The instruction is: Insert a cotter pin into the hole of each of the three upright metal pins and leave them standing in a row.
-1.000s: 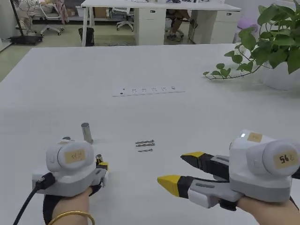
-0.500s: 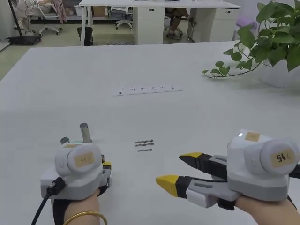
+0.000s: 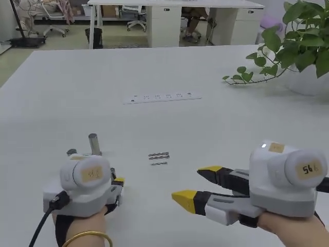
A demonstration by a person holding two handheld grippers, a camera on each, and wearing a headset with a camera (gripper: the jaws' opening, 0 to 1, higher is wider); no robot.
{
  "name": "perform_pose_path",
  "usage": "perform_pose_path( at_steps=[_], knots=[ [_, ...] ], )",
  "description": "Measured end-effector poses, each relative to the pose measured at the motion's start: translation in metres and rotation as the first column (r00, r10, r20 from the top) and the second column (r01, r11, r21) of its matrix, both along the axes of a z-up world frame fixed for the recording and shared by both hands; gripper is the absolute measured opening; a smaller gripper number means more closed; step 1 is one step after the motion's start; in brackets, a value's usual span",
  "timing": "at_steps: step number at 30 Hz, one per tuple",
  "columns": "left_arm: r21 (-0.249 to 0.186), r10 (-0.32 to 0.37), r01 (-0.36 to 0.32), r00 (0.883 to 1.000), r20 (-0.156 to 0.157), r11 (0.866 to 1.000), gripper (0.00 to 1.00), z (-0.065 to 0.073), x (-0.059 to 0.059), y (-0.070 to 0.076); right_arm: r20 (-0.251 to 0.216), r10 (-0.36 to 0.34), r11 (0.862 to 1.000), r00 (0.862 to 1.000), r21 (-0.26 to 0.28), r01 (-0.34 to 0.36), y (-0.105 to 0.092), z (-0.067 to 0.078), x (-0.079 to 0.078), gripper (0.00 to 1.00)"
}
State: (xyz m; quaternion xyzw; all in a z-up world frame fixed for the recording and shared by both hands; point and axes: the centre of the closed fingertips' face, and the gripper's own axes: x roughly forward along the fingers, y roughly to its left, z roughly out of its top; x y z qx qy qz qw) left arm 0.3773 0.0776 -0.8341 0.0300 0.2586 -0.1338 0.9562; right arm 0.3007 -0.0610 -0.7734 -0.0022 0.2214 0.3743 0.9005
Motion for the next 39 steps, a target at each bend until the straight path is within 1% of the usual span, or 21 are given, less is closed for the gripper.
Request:
perform_pose_path(
  at_steps=[2, 3, 5, 6, 7, 8, 9, 10, 11, 13, 15, 17, 18, 24, 26, 29, 32, 33, 34, 37, 39],
  knots=[
    [0.012, -0.028, 0.028, 1.000, 0.005, 1.000, 0.23, 0.001, -0.001, 0.000, -0.001, 0.007, 1.000, 1.000, 0.000, -0.007, 0.001, 0.001, 0.002, 0.51],
    [0.023, -0.053, 0.052, 0.999, 0.015, 0.998, 0.25, 0.003, -0.001, 0.001, -0.003, 0.014, 1.000, 1.000, -0.001, -0.014, 0.001, 0.001, 0.003, 0.50],
    [0.022, -0.069, 0.069, 0.997, 0.020, 0.997, 0.26, 0.004, -0.002, 0.003, -0.010, 0.031, 0.999, 0.999, -0.006, -0.032, 0.003, 0.000, 0.006, 0.47],
    [0.013, -0.076, 0.076, 0.997, 0.019, 0.997, 0.27, 0.005, -0.002, 0.003, -0.011, 0.039, 0.999, 0.999, -0.009, -0.039, 0.003, 0.000, 0.007, 0.45],
    [-0.012, -0.087, 0.087, 0.996, 0.015, 0.996, 0.28, 0.005, -0.003, 0.001, -0.017, 0.050, 0.998, 0.999, -0.022, -0.051, 0.004, -0.001, 0.009, 0.43],
    [-0.023, -0.096, 0.097, 0.995, 0.018, 0.995, 0.30, 0.007, -0.004, 0.001, -0.018, 0.056, 0.998, 0.998, -0.031, -0.056, 0.004, -0.002, 0.011, 0.42],
    [-0.016, -0.110, 0.111, 0.994, 0.025, 0.994, 0.32, 0.008, -0.004, 0.000, -0.016, 0.061, 0.997, 0.998, -0.040, -0.062, 0.004, -0.002, 0.013, 0.41],
    [0.005, -0.131, 0.131, 0.991, 0.036, 0.991, 0.33, 0.011, -0.005, 0.001, -0.018, 0.067, 0.996, 0.998, -0.051, -0.068, 0.004, -0.003, 0.016, 0.41],
    [0.012, -0.141, 0.141, 0.989, 0.038, 0.990, 0.35, 0.012, -0.007, 0.001, -0.021, 0.073, 0.996, 0.997, -0.057, -0.075, 0.004, -0.003, 0.018, 0.41],
    [0.005, -0.158, 0.158, 0.987, 0.042, 0.987, 0.38, 0.015, -0.008, 0.000, -0.023, 0.090, 0.993, 0.996, -0.072, -0.091, 0.006, -0.003, 0.023, 0.40],
    [0.006, -0.191, 0.191, 0.980, 0.053, 0.982, 0.42, 0.019, -0.011, -0.002, -0.033, 0.118, 0.987, 0.992, -0.104, -0.121, 0.008, -0.005, 0.025, 0.40],
    [0.012, -0.215, 0.215, 0.975, 0.057, 0.977, 0.45, 0.021, -0.014, -0.002, -0.035, 0.137, 0.981, 0.990, -0.131, -0.140, 0.009, -0.006, 0.028, 0.40],
    [0.008, -0.235, 0.235, 0.970, 0.061, 0.972, 0.47, 0.022, -0.016, -0.004, -0.036, 0.147, 0.978, 0.988, -0.142, -0.151, 0.011, -0.006, 0.030, 0.40],
    [-0.011, -0.310, 0.311, 0.948, 0.065, 0.950, 0.56, 0.026, -0.024, -0.008, -0.069, 0.192, 0.962, 0.979, -0.183, -0.201, 0.018, -0.012, 0.047, 0.40],
    [-0.017, -0.316, 0.318, 0.946, 0.071, 0.948, 0.58, 0.029, -0.025, -0.007, -0.084, 0.198, 0.958, 0.977, -0.196, -0.211, 0.019, -0.016, 0.053, 0.39],
    [-0.030, -0.329, 0.332, 0.941, 0.084, 0.943, 0.62, 0.034, -0.027, -0.008, -0.090, 0.204, 0.951, 0.975, -0.216, -0.219, 0.021, -0.018, 0.060, 0.36],
    [-0.040, -0.354, 0.359, 0.931, 0.094, 0.933, 0.65, 0.039, -0.030, -0.012, -0.112, 0.214, 0.944, 0.970, -0.232, -0.235, 0.024, -0.024, 0.068, 0.34],
    [-0.039, -0.357, 0.361, 0.930, 0.092, 0.932, 0.65, 0.038, -0.031, -0.011, -0.123, 0.218, 0.939, 0.968, -0.243, -0.243, 0.024, -0.027, 0.071, 0.34],
    [-0.030, -0.369, 0.373, 0.925, 0.095, 0.927, 0.65, 0.039, -0.032, -0.012, -0.127, 0.222, 0.936, 0.967, -0.251, -0.248, 0.024, -0.029, 0.073, 0.34],
    [-0.016, -0.386, 0.390, 0.917, 0.102, 0.921, 0.68, 0.042, -0.036, -0.013, -0.152, 0.215, 0.935, 0.965, -0.254, -0.248, 0.025, -0.036, 0.080, 0.33],
    [-0.016, -0.397, 0.400, 0.912, 0.105, 0.916, 0.71, 0.044, -0.038, -0.013, -0.170, 0.211, 0.936, 0.963, -0.249, -0.249, 0.025, -0.042, 0.084, 0.31]
  ],
)
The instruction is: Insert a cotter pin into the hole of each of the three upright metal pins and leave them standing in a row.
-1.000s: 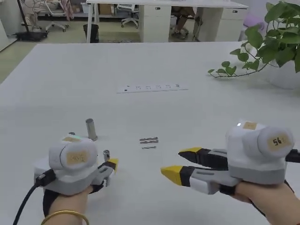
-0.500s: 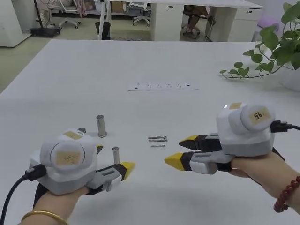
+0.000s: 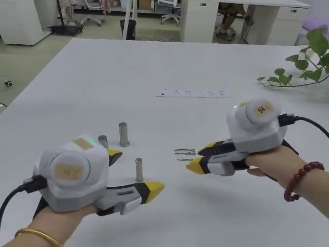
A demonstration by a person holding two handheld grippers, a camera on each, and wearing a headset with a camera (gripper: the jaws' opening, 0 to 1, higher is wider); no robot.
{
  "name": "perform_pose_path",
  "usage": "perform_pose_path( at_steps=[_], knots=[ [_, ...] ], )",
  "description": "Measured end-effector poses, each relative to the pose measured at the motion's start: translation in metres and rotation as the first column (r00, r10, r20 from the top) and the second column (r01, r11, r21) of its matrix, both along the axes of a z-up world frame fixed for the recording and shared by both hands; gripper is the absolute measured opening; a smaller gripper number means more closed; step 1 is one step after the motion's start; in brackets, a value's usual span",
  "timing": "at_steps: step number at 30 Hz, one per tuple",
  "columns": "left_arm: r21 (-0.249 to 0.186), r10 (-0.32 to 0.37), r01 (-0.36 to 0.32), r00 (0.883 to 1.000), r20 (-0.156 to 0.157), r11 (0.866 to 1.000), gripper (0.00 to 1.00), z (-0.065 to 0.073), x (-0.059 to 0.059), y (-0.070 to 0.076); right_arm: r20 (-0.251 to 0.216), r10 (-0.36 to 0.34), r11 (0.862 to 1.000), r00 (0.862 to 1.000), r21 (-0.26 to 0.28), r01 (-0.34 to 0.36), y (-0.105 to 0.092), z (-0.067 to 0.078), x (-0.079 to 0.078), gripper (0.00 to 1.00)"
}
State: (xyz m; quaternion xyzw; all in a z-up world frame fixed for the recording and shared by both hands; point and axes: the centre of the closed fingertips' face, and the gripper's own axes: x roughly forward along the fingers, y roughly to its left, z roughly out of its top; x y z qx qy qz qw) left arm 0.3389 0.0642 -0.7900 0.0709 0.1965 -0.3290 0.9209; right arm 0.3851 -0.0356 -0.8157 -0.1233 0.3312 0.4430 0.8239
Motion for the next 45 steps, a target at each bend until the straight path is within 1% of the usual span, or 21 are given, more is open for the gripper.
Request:
perform_pose_path(
  at_steps=[1, 4, 6, 8, 12, 14, 17, 19, 22, 25, 28, 30, 32, 34, 35, 36, 37, 39, 42, 44, 45],
  knots=[
    [0.000, -0.004, 0.004, 1.000, 0.001, 1.000, 0.71, 0.001, -0.001, 0.000, -0.012, -0.002, 1.000, 1.000, -0.001, 0.002, 0.000, -0.003, 0.001, 0.31],
    [0.008, -0.012, 0.012, 1.000, 0.008, 1.000, 0.73, 0.001, -0.002, 0.002, -0.027, -0.010, 1.000, 1.000, -0.004, 0.010, 0.001, -0.009, 0.010, 0.30],
    [0.009, -0.007, 0.007, 1.000, 0.006, 1.000, 0.75, 0.001, -0.002, 0.005, -0.034, -0.010, 1.000, 0.999, -0.002, 0.010, 0.003, -0.012, 0.013, 0.29],
    [-0.001, -0.002, 0.002, 1.000, 0.000, 1.000, 0.76, 0.001, -0.002, 0.007, -0.038, -0.005, 1.000, 0.999, -0.006, 0.005, 0.004, -0.015, 0.018, 0.27],
    [-0.036, 0.011, -0.012, 1.000, -0.012, 0.999, 0.79, 0.001, -0.003, 0.010, -0.041, 0.019, 0.999, 0.999, -0.041, -0.020, 0.005, -0.024, 0.024, 0.26],
    [-0.036, 0.010, -0.011, 1.000, -0.014, 0.999, 0.81, 0.000, -0.003, 0.011, -0.044, 0.034, 0.998, 0.998, -0.057, -0.036, 0.006, -0.028, 0.026, 0.25],
    [-0.048, 0.012, -0.013, 1.000, -0.024, 0.999, 0.82, 0.000, -0.005, 0.012, -0.052, 0.064, 0.993, 0.997, -0.093, -0.069, 0.006, -0.036, 0.028, 0.24],
    [-0.045, 0.015, -0.016, 1.000, -0.026, 0.999, 0.84, -0.001, -0.006, 0.013, -0.055, 0.068, 0.991, 0.996, -0.114, -0.074, 0.006, -0.038, 0.030, 0.23],
    [-0.037, 0.010, -0.011, 1.000, -0.025, 0.999, 0.85, -0.001, -0.009, 0.014, -0.045, 0.096, 0.981, 0.994, -0.165, -0.102, 0.004, -0.043, 0.032, 0.23],
    [-0.040, 0.001, -0.002, 1.000, -0.030, 0.999, 0.85, -0.001, -0.012, 0.014, -0.054, 0.111, 0.976, 0.992, -0.184, -0.119, 0.003, -0.046, 0.034, 0.21],
    [-0.041, -0.007, 0.006, 1.000, -0.028, 0.999, 0.86, 0.000, -0.014, 0.013, -0.072, 0.127, 0.969, 0.989, -0.206, -0.139, 0.002, -0.048, 0.032, 0.19],
    [-0.050, -0.007, 0.006, 1.000, -0.029, 0.999, 0.85, 0.001, -0.015, 0.012, -0.070, 0.141, 0.964, 0.988, -0.216, -0.153, 0.003, -0.047, 0.032, 0.18],
    [-0.060, 0.001, -0.003, 0.999, -0.036, 0.998, 0.85, 0.002, -0.017, 0.012, -0.076, 0.154, 0.958, 0.985, -0.232, -0.167, 0.002, -0.045, 0.031, 0.17],
    [-0.065, -0.004, 0.002, 0.999, -0.034, 0.998, 0.85, 0.003, -0.019, 0.010, -0.077, 0.170, 0.950, 0.982, -0.251, -0.184, 0.002, -0.044, 0.030, 0.15],
    [-0.065, -0.006, 0.003, 0.999, -0.035, 0.998, 0.85, 0.003, -0.019, 0.009, -0.073, 0.191, 0.940, 0.979, -0.272, -0.204, 0.001, -0.044, 0.030, 0.14],
    [-0.063, -0.005, 0.003, 0.999, -0.035, 0.998, 0.85, 0.003, -0.020, 0.009, -0.071, 0.198, 0.936, 0.978, -0.281, -0.211, 0.001, -0.044, 0.029, 0.13],
    [-0.062, -0.005, 0.003, 0.999, -0.037, 0.998, 0.84, 0.003, -0.020, 0.009, -0.066, 0.219, 0.925, 0.973, -0.302, -0.229, 0.001, -0.044, 0.029, 0.12],
    [-0.064, 0.002, -0.005, 0.999, -0.040, 0.998, 0.84, 0.002, -0.020, 0.011, -0.073, 0.232, 0.916, 0.970, -0.320, -0.243, 0.002, -0.043, 0.028, 0.12],
    [-0.062, 0.007, -0.010, 0.999, -0.045, 0.998, 0.84, 0.002, -0.020, 0.012, -0.084, 0.244, 0.905, 0.966, -0.337, -0.258, 0.003, -0.043, 0.025, 0.11],
    [-0.058, 0.006, -0.009, 0.999, -0.049, 0.998, 0.84, 0.001, -0.021, 0.013, -0.089, 0.267, 0.891, 0.960, -0.357, -0.281, 0.003, -0.044, 0.024, 0.10],
    [-0.057, 0.006, -0.009, 0.999, -0.051, 0.998, 0.84, 0.001, -0.021, 0.014, -0.093, 0.267, 0.890, 0.959, -0.359, -0.282, 0.004, -0.044, 0.024, 0.09]
  ],
)
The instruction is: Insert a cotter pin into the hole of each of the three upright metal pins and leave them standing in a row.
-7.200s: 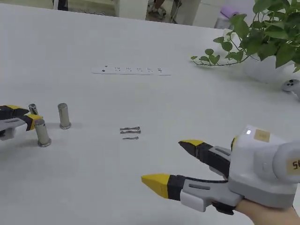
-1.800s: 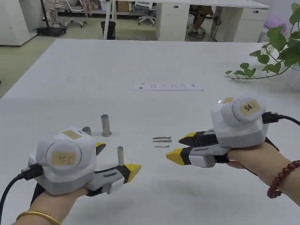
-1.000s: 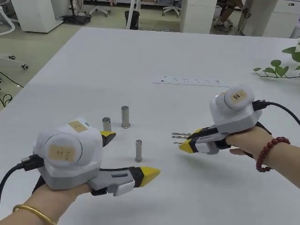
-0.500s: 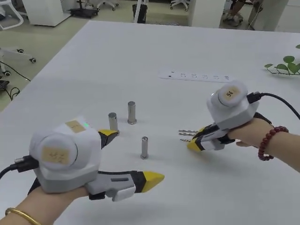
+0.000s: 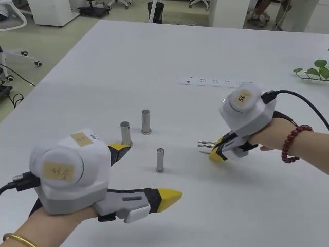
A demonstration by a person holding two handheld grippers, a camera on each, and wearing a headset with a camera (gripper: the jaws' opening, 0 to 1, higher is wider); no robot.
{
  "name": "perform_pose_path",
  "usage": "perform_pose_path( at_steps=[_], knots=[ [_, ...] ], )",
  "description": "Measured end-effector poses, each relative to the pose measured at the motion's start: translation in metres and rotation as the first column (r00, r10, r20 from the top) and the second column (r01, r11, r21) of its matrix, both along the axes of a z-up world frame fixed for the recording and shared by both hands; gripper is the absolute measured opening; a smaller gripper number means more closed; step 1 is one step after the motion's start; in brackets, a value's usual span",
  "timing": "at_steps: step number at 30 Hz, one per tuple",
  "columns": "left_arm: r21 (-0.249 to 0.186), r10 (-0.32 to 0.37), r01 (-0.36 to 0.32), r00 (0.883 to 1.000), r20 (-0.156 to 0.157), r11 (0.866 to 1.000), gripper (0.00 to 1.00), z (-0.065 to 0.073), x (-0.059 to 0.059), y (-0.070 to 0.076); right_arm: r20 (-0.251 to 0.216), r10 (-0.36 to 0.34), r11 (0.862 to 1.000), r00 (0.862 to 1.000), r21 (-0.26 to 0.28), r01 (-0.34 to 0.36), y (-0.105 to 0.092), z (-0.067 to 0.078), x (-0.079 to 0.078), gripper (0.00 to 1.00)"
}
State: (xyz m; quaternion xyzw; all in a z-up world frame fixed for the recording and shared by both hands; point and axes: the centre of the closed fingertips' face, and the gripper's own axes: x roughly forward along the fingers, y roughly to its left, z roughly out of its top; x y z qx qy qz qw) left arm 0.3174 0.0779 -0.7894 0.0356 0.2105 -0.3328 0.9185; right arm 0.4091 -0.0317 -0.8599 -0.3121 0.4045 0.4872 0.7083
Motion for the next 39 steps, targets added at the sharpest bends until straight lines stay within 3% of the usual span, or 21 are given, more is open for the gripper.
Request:
perform_pose_path(
  at_steps=[5, 9, 12, 21, 27, 34, 39],
  knots=[
    [0.000, 0.007, -0.007, 1.000, -0.007, 1.000, 0.82, -0.001, -0.003, 0.004, -0.033, -0.046, 0.999, 0.998, -0.016, 0.046, -0.002, -0.001, 0.001, 0.05],
    [-0.028, 0.013, -0.013, 1.000, -0.009, 1.000, 0.79, 0.002, -0.004, 0.007, -0.037, -0.052, 0.998, 0.998, -0.026, 0.051, -0.003, -0.002, 0.002, 0.04],
    [-0.018, 0.007, -0.008, 1.000, -0.009, 1.000, 0.79, 0.001, -0.006, 0.007, -0.065, -0.074, 0.997, 0.995, 0.005, 0.074, 0.002, -0.002, -0.003, 0.03],
    [0.003, 0.004, -0.004, 1.000, -0.017, 1.000, 0.77, 0.000, -0.007, 0.009, -0.037, -0.051, 0.999, 0.998, 0.006, 0.052, 0.006, -0.002, -0.008, 0.02],
    [0.009, 0.008, -0.007, 1.000, -0.024, 1.000, 0.70, 0.002, -0.005, 0.013, 0.002, -0.026, 0.998, 1.000, 0.048, 0.026, 0.014, 0.013, -0.013, 0.02],
    [-0.036, 0.010, -0.011, 0.999, -0.036, 0.999, 0.61, 0.008, -0.002, 0.012, 0.103, 0.042, 0.994, 0.994, 0.096, -0.052, 0.026, 0.038, -0.016, 0.02],
    [-0.060, 0.012, -0.015, 0.999, -0.048, 0.998, 0.54, 0.011, -0.002, 0.009, 0.156, 0.076, 0.983, 0.985, 0.156, -0.100, 0.039, 0.062, -0.028, 0.02]
  ],
)
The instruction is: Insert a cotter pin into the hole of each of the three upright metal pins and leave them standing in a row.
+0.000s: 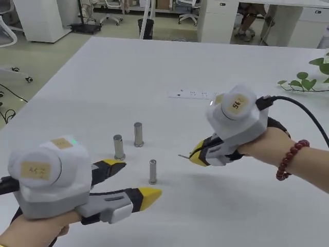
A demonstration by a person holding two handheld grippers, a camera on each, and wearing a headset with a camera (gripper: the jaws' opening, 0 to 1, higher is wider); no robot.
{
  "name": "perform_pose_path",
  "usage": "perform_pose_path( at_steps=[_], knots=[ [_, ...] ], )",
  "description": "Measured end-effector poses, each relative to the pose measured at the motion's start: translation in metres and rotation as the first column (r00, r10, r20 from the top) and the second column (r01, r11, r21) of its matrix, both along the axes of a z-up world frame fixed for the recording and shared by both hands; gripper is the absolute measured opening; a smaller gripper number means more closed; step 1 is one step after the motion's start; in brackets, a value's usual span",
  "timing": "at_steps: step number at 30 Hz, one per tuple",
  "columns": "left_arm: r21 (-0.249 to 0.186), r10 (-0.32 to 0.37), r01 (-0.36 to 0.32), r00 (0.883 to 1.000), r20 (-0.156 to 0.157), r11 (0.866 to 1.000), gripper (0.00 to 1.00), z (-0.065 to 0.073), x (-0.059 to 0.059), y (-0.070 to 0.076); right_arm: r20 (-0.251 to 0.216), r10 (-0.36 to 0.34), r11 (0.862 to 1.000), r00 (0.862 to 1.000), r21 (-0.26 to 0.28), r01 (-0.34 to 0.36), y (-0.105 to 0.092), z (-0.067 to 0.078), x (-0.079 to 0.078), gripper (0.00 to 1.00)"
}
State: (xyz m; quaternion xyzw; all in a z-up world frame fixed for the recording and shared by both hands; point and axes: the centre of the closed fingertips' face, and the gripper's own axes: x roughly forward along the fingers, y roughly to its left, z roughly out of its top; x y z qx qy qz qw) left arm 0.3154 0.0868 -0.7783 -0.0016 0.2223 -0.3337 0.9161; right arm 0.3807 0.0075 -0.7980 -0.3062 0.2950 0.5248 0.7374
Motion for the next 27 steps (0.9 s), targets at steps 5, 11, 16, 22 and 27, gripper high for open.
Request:
perform_pose_path(
  at_steps=[5, 11, 16, 22, 27],
  knots=[
    [-0.025, -0.004, 0.004, 1.000, 0.002, 1.000, 0.49, 0.006, 0.000, -0.004, 0.060, 0.057, 0.997, 0.997, 0.042, -0.060, 0.013, 0.018, -0.012, 0.02],
    [-0.062, -0.019, 0.017, 1.000, -0.024, 0.998, 0.39, 0.012, 0.001, -0.010, 0.121, 0.123, 0.990, 0.985, 0.057, -0.131, 0.024, 0.031, -0.029, 0.02],
    [-0.072, -0.027, 0.024, 0.999, -0.040, 0.997, 0.35, 0.012, 0.001, -0.013, 0.153, 0.177, 0.980, 0.972, 0.065, -0.189, 0.030, 0.037, -0.042, 0.02],
    [-0.152, -0.032, 0.021, 0.997, -0.075, 0.988, 0.25, 0.018, 0.001, -0.018, 0.225, 0.248, 0.963, 0.942, 0.052, -0.266, 0.035, 0.046, -0.052, 0.02],
    [-0.236, -0.029, 0.004, 0.995, -0.100, 0.972, 0.21, 0.025, 0.003, -0.021, 0.253, 0.284, 0.951, 0.925, 0.049, -0.306, 0.038, 0.048, -0.059, 0.02]
  ],
)
